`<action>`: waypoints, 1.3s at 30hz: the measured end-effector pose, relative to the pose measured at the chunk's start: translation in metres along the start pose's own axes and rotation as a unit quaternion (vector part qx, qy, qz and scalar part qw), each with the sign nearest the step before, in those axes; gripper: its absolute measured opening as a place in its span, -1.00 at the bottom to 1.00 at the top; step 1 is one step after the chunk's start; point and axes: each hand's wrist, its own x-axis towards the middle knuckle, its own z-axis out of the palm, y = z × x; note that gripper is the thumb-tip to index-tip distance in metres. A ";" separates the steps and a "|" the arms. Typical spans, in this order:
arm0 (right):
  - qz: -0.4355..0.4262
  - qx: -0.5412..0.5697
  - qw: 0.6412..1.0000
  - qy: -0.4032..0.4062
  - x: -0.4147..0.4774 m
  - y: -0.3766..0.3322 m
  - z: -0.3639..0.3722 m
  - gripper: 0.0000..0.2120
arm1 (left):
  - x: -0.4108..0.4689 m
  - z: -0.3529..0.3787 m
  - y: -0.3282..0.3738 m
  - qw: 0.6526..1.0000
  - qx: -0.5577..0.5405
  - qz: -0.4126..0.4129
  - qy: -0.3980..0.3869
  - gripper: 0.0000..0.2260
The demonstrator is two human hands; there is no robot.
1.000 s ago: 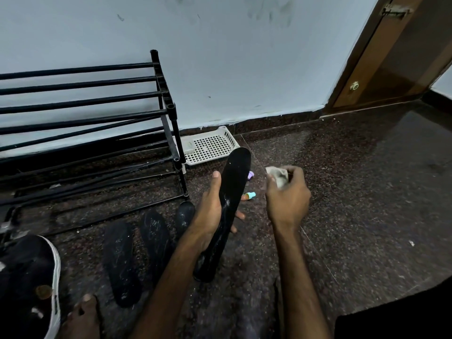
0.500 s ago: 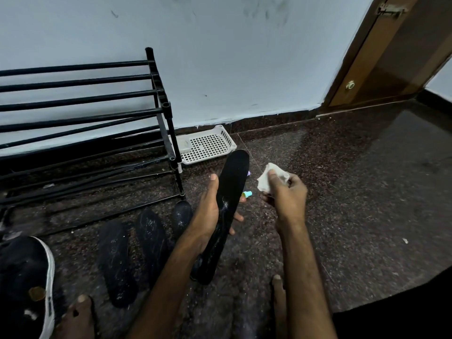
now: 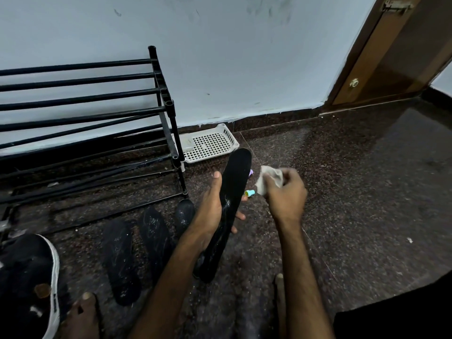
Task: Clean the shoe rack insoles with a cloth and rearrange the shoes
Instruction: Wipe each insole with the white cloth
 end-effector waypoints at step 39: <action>-0.089 -0.177 0.980 0.027 0.049 -0.005 -0.021 -0.78 | -0.004 -0.013 -0.011 0.953 -0.192 -0.165 -0.168 -0.25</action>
